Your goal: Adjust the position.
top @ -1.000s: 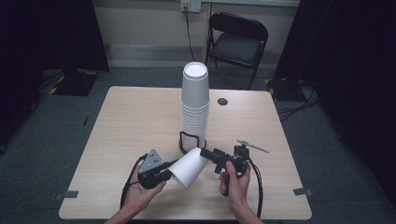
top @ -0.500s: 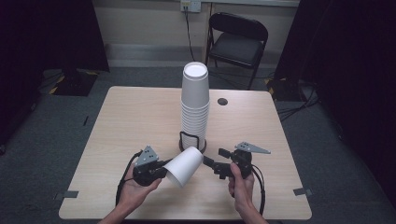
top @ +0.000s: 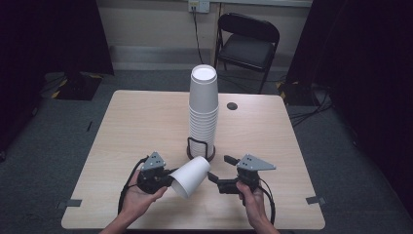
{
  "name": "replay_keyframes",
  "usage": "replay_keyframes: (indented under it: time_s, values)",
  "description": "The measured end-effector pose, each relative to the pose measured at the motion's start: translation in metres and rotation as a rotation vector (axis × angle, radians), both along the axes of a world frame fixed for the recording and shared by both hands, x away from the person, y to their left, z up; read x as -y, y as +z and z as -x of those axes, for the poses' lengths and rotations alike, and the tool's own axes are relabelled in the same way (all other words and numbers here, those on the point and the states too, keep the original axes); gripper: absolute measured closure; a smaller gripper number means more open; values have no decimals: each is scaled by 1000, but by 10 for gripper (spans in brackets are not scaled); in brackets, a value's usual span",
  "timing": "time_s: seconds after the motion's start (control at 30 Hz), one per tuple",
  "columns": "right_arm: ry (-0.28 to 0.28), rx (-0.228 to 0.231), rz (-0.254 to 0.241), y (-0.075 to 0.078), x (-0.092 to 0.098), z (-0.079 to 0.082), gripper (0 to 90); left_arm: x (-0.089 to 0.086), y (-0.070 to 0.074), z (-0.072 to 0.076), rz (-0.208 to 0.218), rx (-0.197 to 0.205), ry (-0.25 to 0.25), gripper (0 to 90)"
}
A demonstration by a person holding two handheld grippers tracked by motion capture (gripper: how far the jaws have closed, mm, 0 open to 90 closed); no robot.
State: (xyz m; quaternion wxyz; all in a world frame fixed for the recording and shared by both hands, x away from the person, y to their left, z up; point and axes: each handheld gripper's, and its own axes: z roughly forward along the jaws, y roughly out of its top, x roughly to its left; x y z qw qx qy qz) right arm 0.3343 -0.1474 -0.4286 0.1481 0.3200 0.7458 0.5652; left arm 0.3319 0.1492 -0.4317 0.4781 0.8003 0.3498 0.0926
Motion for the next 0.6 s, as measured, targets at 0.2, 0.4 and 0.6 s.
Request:
replay_keyframes:
  time_s: [0.2, 0.4, 0.6]
  values:
    - [31, 1, 61, -4, -6, 4, 161, 0, 0, -5, -45, -40, -7, 863]
    - [104, 14, 125, -4, -7, 3, 164, -2, 2, -12, -77, -69, -29, 864]
    - [161, 69, 249, -6, -14, 4, 163, 3, 4, -17, -102, -78, -45, 863]
